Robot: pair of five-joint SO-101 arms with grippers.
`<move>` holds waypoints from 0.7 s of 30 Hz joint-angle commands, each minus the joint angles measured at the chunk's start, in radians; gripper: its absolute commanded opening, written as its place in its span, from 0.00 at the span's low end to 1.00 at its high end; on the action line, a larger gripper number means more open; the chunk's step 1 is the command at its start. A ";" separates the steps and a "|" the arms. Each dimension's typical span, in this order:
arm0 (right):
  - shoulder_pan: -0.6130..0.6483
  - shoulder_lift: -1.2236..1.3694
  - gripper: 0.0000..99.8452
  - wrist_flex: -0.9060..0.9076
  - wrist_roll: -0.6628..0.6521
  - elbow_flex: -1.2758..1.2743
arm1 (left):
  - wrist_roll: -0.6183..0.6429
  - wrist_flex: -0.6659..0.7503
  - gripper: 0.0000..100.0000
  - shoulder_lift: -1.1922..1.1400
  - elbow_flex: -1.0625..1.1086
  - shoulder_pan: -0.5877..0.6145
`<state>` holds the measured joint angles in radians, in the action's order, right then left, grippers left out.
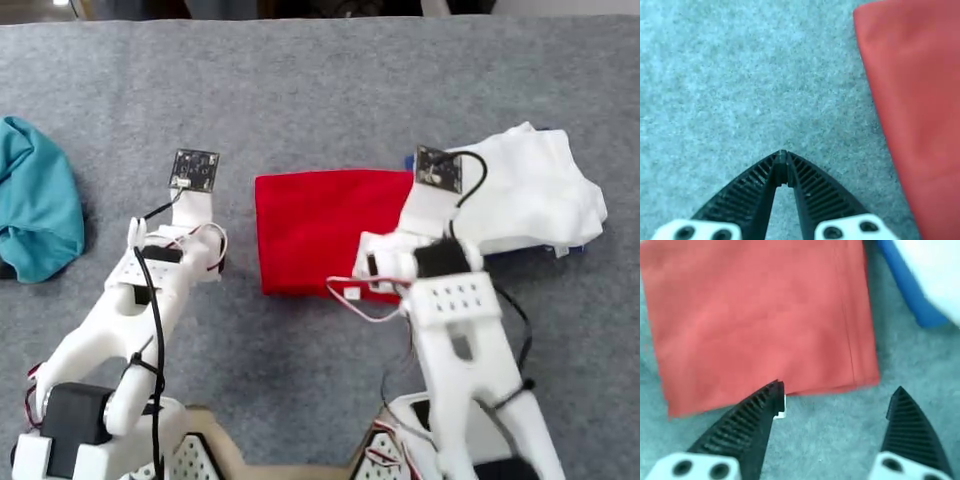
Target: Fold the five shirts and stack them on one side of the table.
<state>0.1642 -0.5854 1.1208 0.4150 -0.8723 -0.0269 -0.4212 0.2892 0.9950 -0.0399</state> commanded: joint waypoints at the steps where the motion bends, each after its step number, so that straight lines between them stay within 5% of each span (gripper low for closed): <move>1: 0.009 0.143 0.34 -0.031 0.075 0.064 | -0.002 0.015 0.03 0.009 -0.008 0.008; 21: -0.032 0.627 0.34 -0.253 0.098 0.176 | -0.002 0.015 0.03 0.009 -0.010 0.010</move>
<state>0.1626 0.0023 0.9030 0.5148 -0.7127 -0.0269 -0.4212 0.2892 0.9950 -0.0384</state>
